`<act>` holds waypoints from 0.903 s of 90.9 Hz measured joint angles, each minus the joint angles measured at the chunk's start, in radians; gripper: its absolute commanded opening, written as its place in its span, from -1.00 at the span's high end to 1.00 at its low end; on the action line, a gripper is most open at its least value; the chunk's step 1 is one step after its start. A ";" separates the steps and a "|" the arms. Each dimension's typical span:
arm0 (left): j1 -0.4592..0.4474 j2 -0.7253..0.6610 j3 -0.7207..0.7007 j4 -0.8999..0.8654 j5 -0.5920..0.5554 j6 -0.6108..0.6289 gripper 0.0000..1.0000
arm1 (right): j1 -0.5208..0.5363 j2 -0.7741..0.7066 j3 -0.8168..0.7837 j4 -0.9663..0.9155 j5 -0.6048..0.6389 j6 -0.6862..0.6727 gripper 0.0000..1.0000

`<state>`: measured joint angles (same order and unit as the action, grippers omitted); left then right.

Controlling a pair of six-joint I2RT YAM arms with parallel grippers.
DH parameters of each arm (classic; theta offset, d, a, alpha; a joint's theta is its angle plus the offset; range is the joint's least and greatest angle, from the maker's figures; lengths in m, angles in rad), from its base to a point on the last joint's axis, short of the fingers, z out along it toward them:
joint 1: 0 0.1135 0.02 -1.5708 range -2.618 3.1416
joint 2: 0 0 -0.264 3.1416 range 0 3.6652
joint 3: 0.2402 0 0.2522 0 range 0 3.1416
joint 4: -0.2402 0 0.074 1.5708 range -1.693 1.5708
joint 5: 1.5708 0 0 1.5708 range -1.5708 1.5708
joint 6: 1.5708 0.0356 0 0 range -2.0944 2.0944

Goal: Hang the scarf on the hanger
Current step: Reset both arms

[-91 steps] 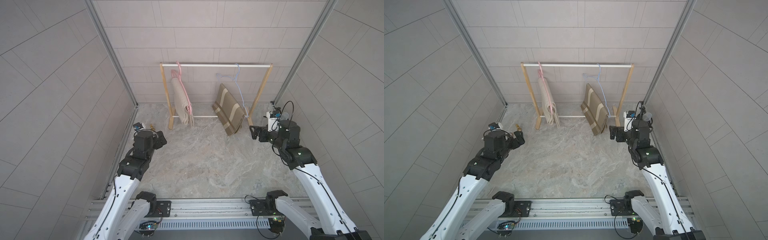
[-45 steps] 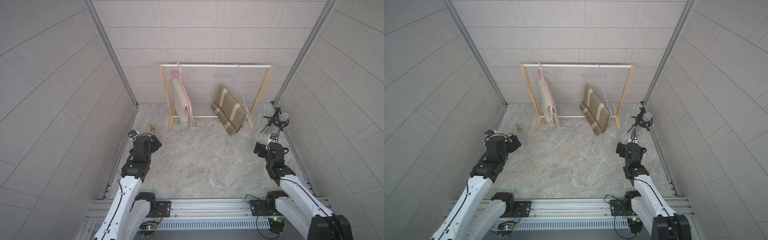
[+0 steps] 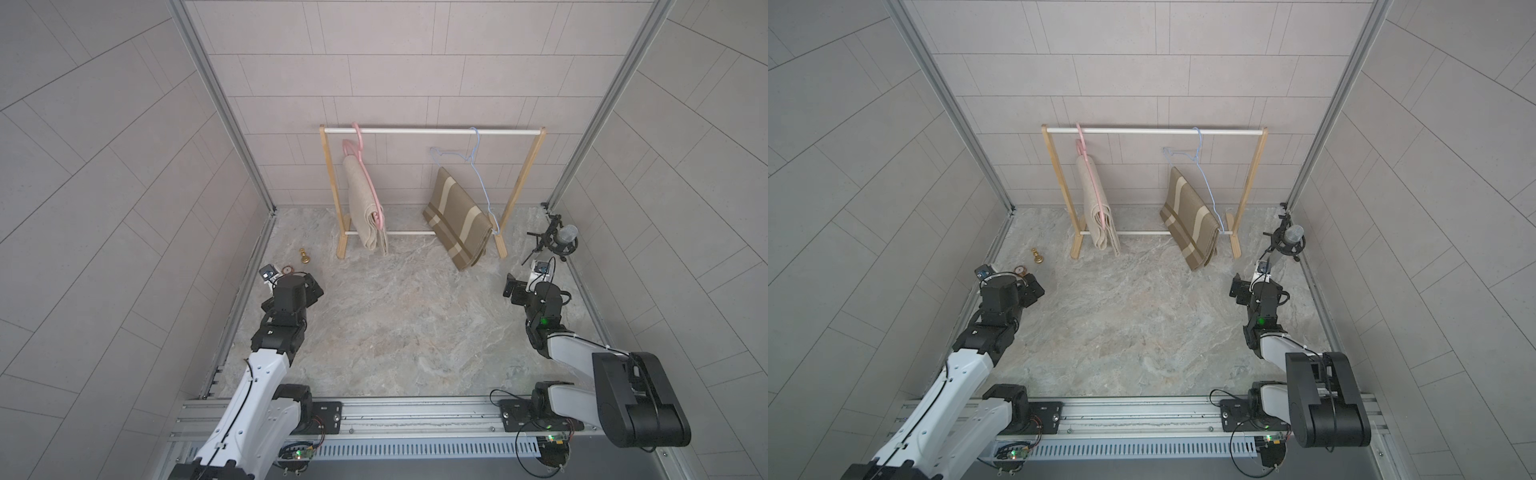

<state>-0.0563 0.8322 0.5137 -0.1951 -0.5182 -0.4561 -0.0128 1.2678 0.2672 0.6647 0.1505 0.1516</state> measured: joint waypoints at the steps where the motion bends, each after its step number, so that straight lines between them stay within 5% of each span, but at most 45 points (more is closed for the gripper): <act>1: 0.000 0.006 0.000 0.004 -0.003 0.001 -1.00 | 0.000 0.006 0.002 0.007 -0.003 -0.003 -1.00; 29: 0.002 0.195 -0.006 0.208 -0.082 0.091 -1.00 | 0.000 0.245 0.055 0.225 -0.073 -0.042 -1.00; 41: 0.004 0.275 -0.050 0.322 -0.078 0.124 -1.00 | 0.000 0.281 0.097 0.175 -0.082 -0.044 -1.00; 82: 0.010 0.527 -0.107 0.768 0.126 0.314 -1.00 | -0.001 0.274 0.135 0.151 -0.087 -0.047 -1.00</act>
<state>-0.0460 1.3590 0.4065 0.5732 -0.3927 -0.1421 -0.0135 1.5414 0.4026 0.8162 0.0635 0.1043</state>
